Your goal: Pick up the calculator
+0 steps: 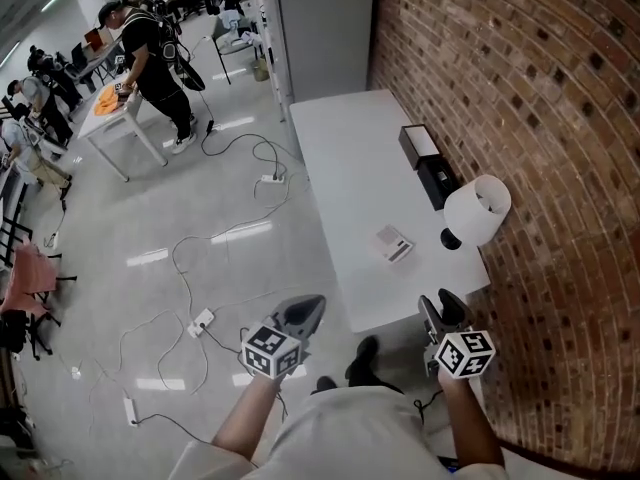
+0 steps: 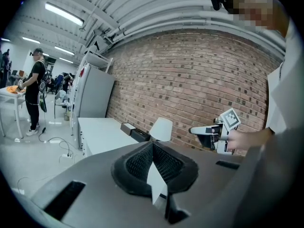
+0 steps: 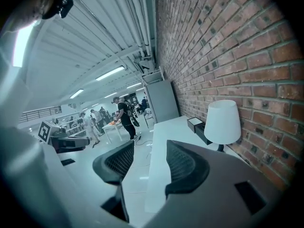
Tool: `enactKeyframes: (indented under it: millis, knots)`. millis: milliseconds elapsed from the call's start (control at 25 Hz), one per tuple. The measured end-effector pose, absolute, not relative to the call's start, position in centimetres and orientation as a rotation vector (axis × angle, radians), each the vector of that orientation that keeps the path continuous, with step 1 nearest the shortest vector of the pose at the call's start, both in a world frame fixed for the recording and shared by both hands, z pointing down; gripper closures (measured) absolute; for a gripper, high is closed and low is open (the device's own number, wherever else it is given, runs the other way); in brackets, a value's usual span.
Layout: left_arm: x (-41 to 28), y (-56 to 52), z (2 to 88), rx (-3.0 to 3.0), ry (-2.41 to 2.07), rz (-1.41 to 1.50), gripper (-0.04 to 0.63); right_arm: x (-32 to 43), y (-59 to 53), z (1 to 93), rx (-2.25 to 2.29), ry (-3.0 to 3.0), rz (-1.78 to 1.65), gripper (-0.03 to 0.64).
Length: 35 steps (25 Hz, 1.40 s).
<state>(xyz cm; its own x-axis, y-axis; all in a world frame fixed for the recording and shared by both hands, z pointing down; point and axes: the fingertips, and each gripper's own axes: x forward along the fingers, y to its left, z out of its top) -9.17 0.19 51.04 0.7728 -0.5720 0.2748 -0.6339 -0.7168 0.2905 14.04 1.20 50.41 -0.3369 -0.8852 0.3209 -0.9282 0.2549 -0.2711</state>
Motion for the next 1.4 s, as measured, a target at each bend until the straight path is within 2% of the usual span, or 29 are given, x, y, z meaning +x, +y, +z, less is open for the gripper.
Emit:
enactKeyframes:
  millis: [840,1400]
  knots:
    - [1.2,-11.8,57.1,2.484,-0.945,0.346,0.581,21.6,-12.7,60.4,1.572,-2.364,0.902,0.388]
    - [2.4,-19.1,64.8,2.46,-0.778,0.475,0.581,20.3,-16.7,70.8,1.611,-2.196,1.107,0.388]
